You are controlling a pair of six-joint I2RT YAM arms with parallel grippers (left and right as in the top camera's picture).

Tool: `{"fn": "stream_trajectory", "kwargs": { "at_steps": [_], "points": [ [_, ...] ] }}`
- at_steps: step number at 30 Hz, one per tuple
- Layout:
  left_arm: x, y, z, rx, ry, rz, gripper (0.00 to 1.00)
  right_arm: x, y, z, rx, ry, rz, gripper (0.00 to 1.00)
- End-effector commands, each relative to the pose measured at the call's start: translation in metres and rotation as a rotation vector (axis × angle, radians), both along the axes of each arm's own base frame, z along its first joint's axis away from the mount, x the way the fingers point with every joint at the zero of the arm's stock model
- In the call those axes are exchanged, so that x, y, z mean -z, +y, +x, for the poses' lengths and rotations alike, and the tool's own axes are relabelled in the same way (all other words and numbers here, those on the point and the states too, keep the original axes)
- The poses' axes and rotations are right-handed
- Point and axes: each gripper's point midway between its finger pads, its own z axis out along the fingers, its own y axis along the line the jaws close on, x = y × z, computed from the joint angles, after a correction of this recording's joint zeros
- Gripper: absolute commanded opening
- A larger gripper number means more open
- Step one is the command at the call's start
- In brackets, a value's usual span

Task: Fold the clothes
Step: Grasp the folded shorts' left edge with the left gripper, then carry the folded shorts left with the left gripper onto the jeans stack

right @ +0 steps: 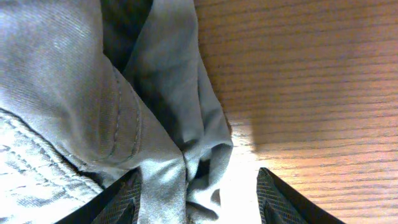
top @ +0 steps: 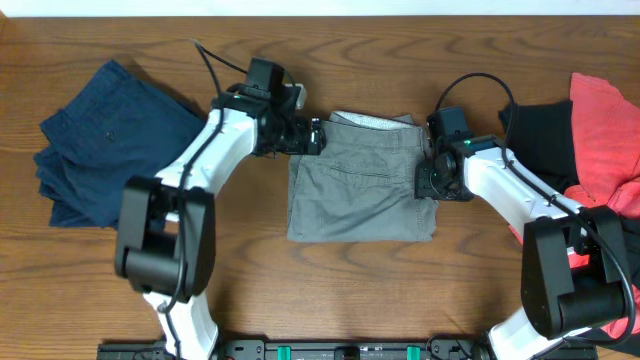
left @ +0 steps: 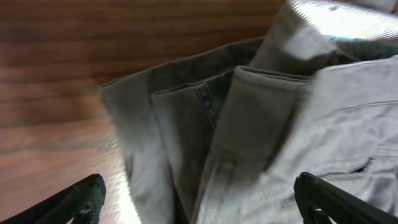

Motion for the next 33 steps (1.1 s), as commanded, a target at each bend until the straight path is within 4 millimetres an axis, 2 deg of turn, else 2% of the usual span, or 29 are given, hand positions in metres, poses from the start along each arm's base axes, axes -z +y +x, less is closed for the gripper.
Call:
{"fn": "stream_trajectory", "kwargs": {
  "at_steps": [1, 6, 9, 14, 17, 18, 20, 22, 24, 27, 29, 33],
  "points": [
    [0.018, -0.007, -0.002, 0.031, 0.038, -0.03, 0.98, -0.003, 0.005, 0.004, -0.012, -0.003, 0.027, 0.58],
    [0.048, -0.01, -0.007, 0.04, 0.093, -0.015, 0.98, -0.003, 0.006, 0.003, -0.013, 0.001, 0.036, 0.58],
    [0.054, -0.019, -0.013, 0.062, 0.119, -0.041, 0.98, -0.002, 0.006, 0.002, -0.013, 0.006, 0.035, 0.58],
    [0.039, -0.045, -0.014, 0.116, 0.096, -0.162, 0.4, -0.002, 0.006, 0.002, -0.013, 0.006, 0.035, 0.59],
    [0.03, -0.048, -0.01, 0.121, 0.07, -0.18, 0.09, -0.002, 0.006, 0.001, -0.014, 0.009, 0.034, 0.59],
    [0.025, -0.048, -0.009, 0.121, 0.058, -0.182, 0.06, -0.002, 0.005, 0.0, -0.013, 0.012, 0.033, 0.58],
    [0.011, -0.044, -0.004, 0.114, 0.023, -0.186, 0.06, -0.002, 0.005, -0.002, -0.013, 0.024, 0.03, 0.6],
    [-0.009, -0.037, 0.004, 0.102, -0.028, -0.196, 0.06, -0.002, -0.001, -0.008, 0.0, 0.05, 0.024, 0.6],
    [-0.038, -0.019, 0.016, 0.061, -0.104, -0.192, 0.06, -0.002, -0.012, -0.014, 0.03, 0.079, 0.019, 0.6],
    [-0.089, 0.019, 0.033, -0.024, -0.242, -0.168, 0.06, -0.002, -0.03, -0.021, 0.082, 0.117, 0.013, 0.6],
    [-0.124, 0.052, 0.04, -0.098, -0.34, -0.133, 0.06, -0.002, -0.039, -0.024, 0.113, 0.136, 0.012, 0.59],
    [-0.189, 0.133, 0.043, -0.295, -0.527, -0.016, 0.06, -0.002, -0.05, -0.028, 0.146, 0.154, 0.012, 0.59]
  ]
}}
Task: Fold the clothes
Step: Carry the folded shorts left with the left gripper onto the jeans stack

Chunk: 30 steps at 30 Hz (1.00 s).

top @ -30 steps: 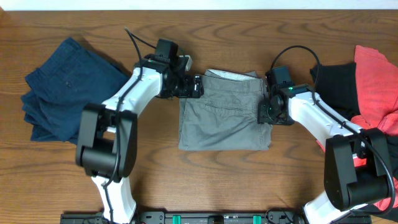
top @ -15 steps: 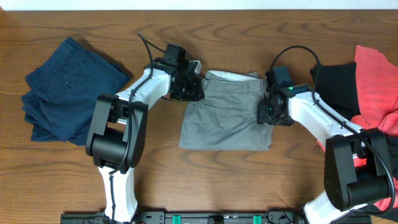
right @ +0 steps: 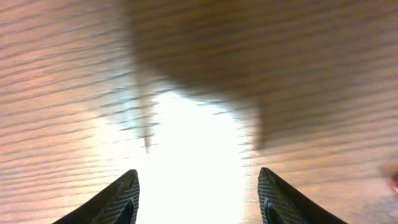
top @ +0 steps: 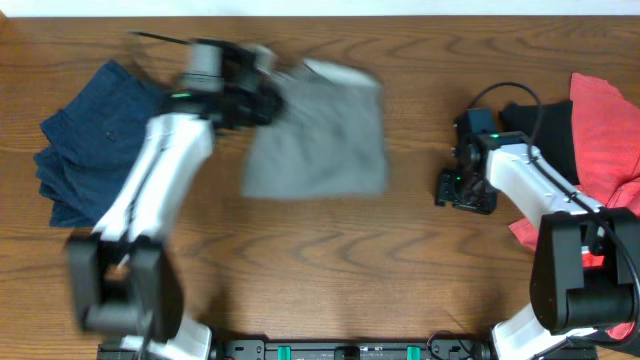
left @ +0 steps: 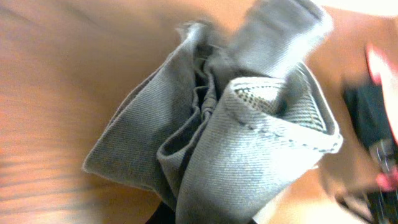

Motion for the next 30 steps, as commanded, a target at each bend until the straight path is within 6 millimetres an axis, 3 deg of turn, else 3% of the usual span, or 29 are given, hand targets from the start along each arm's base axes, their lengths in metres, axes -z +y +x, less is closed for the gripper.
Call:
{"fn": "stream_trajectory", "kwargs": {
  "at_steps": [1, 4, 7, 9, 13, 16, 18, 24, 30],
  "points": [
    [-0.063, 0.083, 0.003, -0.241, -0.175, 0.133, 0.06, -0.003, -0.005, 0.002, 0.005, -0.005, -0.003, 0.59],
    [-0.098, 0.159, -0.006, -0.471, -0.263, 0.233, 0.06, -0.003, -0.005, 0.002, 0.003, -0.005, -0.003, 0.59],
    [-0.107, 0.218, -0.017, -0.621, -0.281, 0.272, 0.06, -0.003, -0.005, 0.002, 0.002, -0.005, -0.003, 0.59],
    [-0.095, 0.252, -0.023, -0.693, -0.241, 0.282, 0.06, -0.003, -0.005, 0.002, 0.002, -0.005, -0.003, 0.59],
    [-0.048, 0.293, -0.029, -0.795, -0.1, 0.252, 0.13, -0.003, -0.004, 0.001, 0.002, -0.001, -0.003, 0.59],
    [-0.016, 0.309, -0.032, -0.857, -0.008, 0.208, 0.13, -0.003, -0.004, -0.002, 0.002, 0.011, 0.0, 0.59],
    [-0.007, 0.311, -0.031, -0.858, 0.014, 0.185, 0.12, -0.003, -0.004, -0.004, 0.002, 0.02, -0.001, 0.59],
    [-0.014, 0.31, -0.03, -0.856, -0.009, 0.182, 0.13, -0.003, -0.005, -0.005, 0.003, 0.024, -0.002, 0.59],
    [-0.003, 0.298, -0.053, -0.856, 0.103, 0.169, 0.14, -0.003, -0.005, -0.005, 0.002, 0.023, -0.002, 0.59]
  ]
}}
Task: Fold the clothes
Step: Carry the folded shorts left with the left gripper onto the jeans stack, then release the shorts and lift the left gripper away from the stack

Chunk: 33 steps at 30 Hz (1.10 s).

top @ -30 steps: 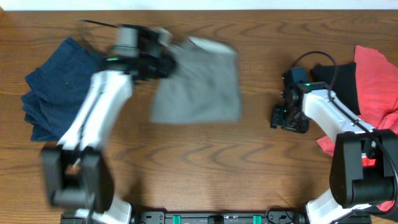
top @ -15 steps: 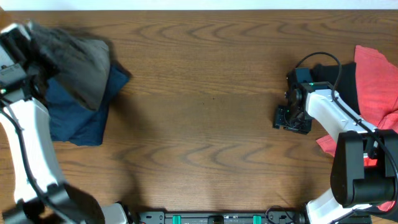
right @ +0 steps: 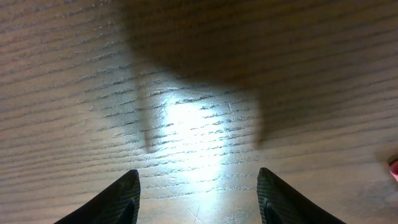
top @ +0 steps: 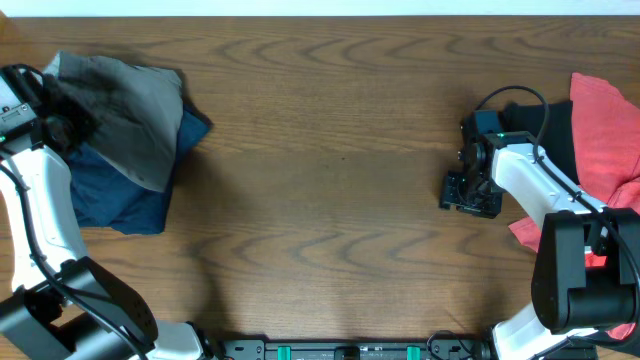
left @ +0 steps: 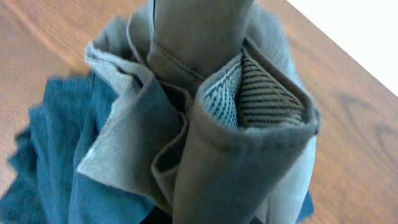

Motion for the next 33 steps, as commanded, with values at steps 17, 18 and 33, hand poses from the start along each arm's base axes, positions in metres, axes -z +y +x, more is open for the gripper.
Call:
{"fn": "stream_trajectory", "kwargs": {
  "at_steps": [17, 18, 33],
  "points": [
    [-0.009, 0.032, -0.077, -0.348, 0.064, -0.16, 0.63, -0.003, -0.001, -0.001, -0.012, 0.009, 0.0, 0.59],
    [-0.016, 0.03, -0.076, -0.337, 0.037, -0.159, 0.63, -0.003, -0.001, -0.001, -0.011, 0.008, 0.001, 0.59],
    [0.004, 0.031, -0.055, -0.308, 0.058, -0.127, 0.62, -0.003, 0.0, -0.004, -0.011, 0.021, 0.007, 0.59]
  ]
}}
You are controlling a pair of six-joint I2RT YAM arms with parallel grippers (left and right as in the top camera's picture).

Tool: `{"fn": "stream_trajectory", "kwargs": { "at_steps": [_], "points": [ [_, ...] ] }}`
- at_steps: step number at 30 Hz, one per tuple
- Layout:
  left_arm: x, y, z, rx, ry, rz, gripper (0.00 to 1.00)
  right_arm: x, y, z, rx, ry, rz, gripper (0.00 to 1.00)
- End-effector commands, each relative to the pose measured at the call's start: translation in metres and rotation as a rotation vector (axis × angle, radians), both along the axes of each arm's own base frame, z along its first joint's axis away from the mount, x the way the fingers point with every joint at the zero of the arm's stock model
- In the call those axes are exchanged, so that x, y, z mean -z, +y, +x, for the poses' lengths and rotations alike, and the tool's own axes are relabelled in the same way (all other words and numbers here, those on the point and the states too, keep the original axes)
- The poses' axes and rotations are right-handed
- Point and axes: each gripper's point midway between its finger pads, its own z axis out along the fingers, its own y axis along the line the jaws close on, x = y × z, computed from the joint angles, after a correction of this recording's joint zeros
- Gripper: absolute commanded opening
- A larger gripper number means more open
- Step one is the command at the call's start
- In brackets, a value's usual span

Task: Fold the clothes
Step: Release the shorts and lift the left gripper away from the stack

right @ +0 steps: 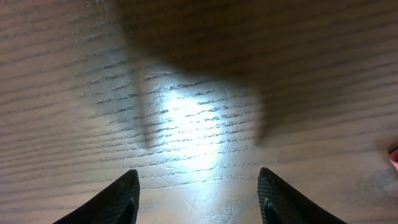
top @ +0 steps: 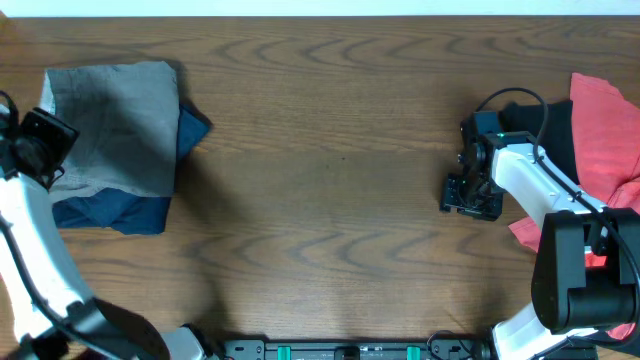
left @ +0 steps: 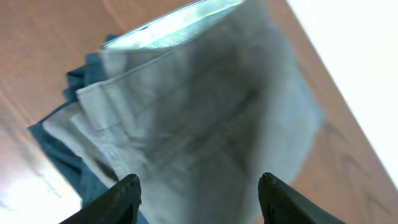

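Observation:
The folded grey shorts [top: 115, 125] lie flat on top of the folded navy shorts [top: 105, 210] at the far left of the table. In the left wrist view the grey shorts [left: 199, 118] fill the frame, with navy cloth [left: 62, 162] showing under their edge. My left gripper [top: 40, 140] sits at the left edge of the stack, open [left: 199, 186], nothing between its fingers. My right gripper [top: 470, 195] hangs open over bare wood [right: 199, 186] at the right.
A pile of unfolded clothes, black [top: 535, 135] and red [top: 605, 125], lies at the right edge beside my right arm. The wooden table [top: 330, 200] stretches between the stack and the pile.
My left gripper has let go of the grey shorts and stands open. The shorts, bunched and held over the navy ones before, now lie flat on them. The right arm has not moved.
Both grippers were at the folded grey shorts in the table's middle. Then the left gripper held them bunched, farther left, with the right gripper back over bare wood. Then they hung over the navy shorts. Now they rest stacked there, released.

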Motion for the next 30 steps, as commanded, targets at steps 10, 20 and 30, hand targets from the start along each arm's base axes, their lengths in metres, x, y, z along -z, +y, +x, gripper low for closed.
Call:
{"fn": "stream_trajectory", "kwargs": {
  "at_steps": [10, 20, 30],
  "points": [
    [0.137, 0.015, -0.015, -0.057, 0.349, -0.169, 0.63, -0.003, 0.0, -0.001, -0.009, 0.005, 0.008, 0.59],
    [0.132, 0.004, -0.004, -0.019, 0.272, -0.265, 0.67, -0.003, 0.0, -0.002, -0.023, 0.012, 0.008, 0.59],
    [0.029, -0.092, 0.049, 0.385, -0.027, -0.195, 0.75, -0.004, 0.026, 0.01, -0.016, -0.037, 0.158, 0.72]
  ]
}}
